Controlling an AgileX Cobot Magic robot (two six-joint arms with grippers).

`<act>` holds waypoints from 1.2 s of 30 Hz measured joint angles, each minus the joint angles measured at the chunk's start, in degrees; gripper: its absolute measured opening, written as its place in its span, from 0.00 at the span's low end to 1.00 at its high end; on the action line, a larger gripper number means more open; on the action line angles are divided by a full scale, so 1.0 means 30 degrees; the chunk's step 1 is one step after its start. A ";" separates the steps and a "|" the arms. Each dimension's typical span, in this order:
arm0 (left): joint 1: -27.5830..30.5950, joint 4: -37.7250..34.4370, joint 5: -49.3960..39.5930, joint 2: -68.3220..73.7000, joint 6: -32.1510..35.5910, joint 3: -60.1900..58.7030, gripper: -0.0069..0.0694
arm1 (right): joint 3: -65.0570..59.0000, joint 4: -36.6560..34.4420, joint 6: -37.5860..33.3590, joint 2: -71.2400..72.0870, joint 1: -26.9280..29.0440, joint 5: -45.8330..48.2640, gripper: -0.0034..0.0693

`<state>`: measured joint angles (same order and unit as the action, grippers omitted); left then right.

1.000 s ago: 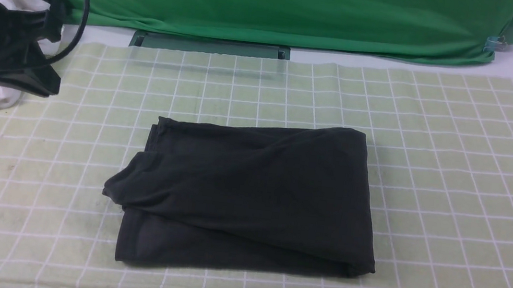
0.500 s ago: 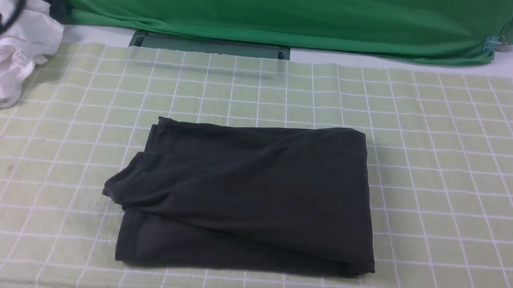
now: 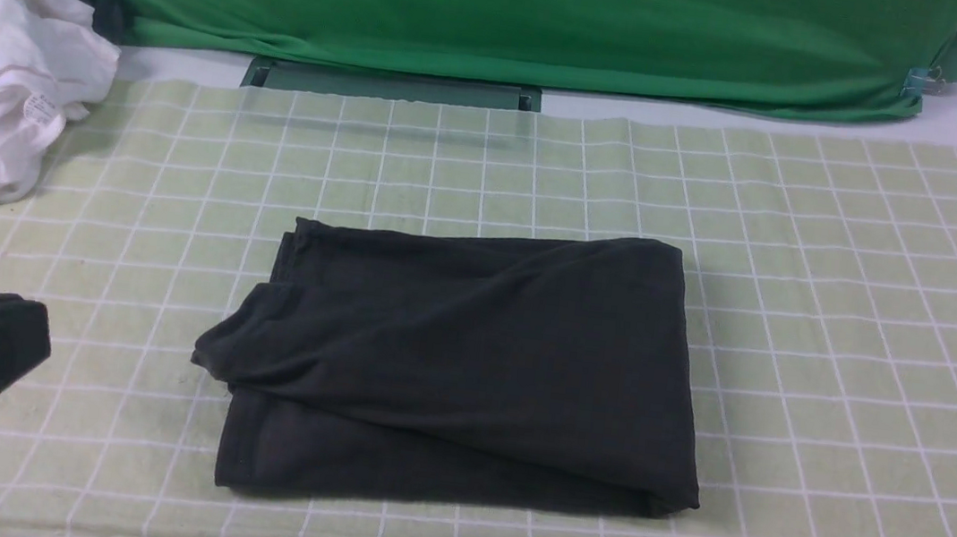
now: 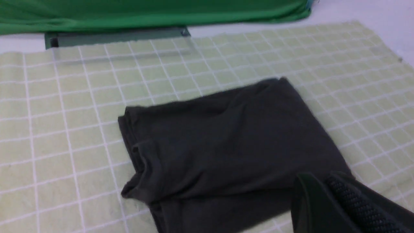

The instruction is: Fold a long-sleeved shirt over a green coffee tablecloth.

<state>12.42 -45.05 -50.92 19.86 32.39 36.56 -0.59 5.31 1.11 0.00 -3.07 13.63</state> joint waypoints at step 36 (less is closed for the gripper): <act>-0.1542 1.5226 1.2426 -0.5711 -1.0985 -0.9540 0.20 | 0.0000 0.0000 0.0000 0.0000 0.0000 -0.0003 0.37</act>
<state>7.79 0.63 -13.64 2.73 -0.57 7.94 -0.59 5.31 1.11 0.00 -3.07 13.62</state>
